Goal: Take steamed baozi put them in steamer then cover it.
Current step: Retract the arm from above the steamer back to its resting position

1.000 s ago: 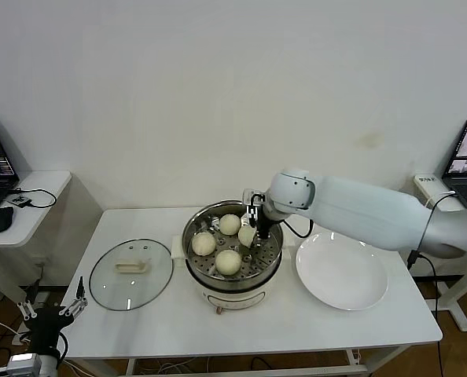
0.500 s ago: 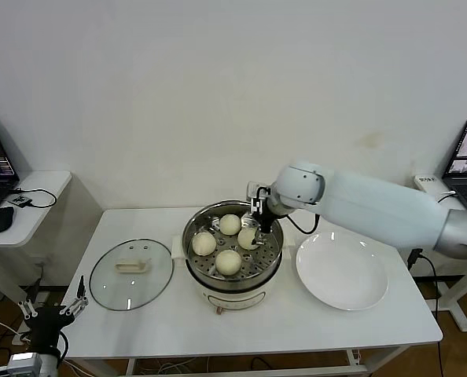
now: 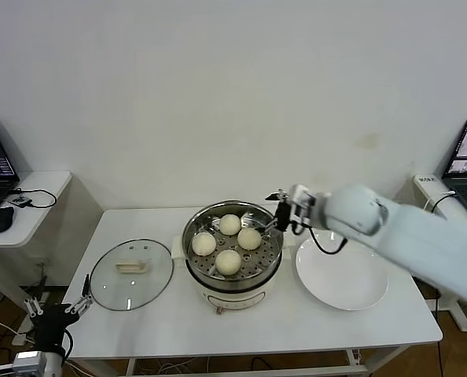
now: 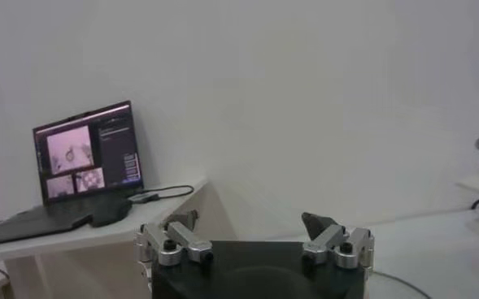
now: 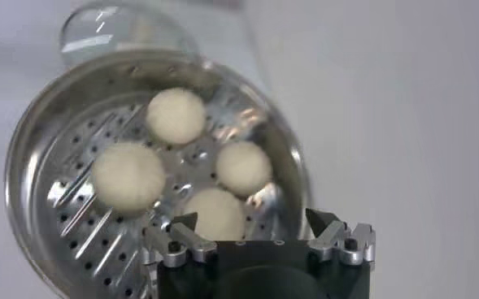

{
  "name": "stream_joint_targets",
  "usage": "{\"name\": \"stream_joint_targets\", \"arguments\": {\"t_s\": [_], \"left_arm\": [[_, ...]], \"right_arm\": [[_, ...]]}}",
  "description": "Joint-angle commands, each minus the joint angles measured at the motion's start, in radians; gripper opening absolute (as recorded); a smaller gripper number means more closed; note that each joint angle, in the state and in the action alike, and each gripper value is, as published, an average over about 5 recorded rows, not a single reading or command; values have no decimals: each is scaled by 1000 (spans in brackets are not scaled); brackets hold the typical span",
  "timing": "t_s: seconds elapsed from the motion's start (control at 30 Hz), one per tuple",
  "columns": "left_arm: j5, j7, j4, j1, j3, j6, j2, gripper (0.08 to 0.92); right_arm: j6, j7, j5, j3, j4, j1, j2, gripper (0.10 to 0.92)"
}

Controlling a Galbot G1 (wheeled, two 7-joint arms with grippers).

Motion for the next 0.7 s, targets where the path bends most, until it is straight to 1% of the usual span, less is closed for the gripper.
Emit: {"name": "stream_joint_targets", "arguments": {"t_s": [0.03, 0.2, 0.3, 0.4, 0.5, 0.6, 0.7], "left_arm": [[12, -4, 9, -4, 18, -13, 2, 823], [62, -20, 31, -7, 35, -11, 17, 823], [184, -40, 63, -27, 49, -19, 23, 823], [397, -62, 120, -58, 52, -47, 39, 823], [694, -73, 180, -82, 45, -85, 79, 823], [1010, -86, 246, -105, 47, -137, 133, 823], [1220, -104, 329, -143, 71, -164, 183, 823]], "right_arm": [[461, 249, -177, 914, 156, -1051, -47, 823], [652, 188, -284, 1191, 134, -1297, 168, 823], [723, 135, -326, 1337, 136, -1385, 308, 823], [766, 100, -330, 1442, 152, -1447, 448, 823], [804, 87, -327, 1503, 164, -1500, 548, 823], [844, 86, -343, 1534, 166, -1549, 599, 823], [866, 89, -356, 1561, 165, -1588, 619, 823]]}}
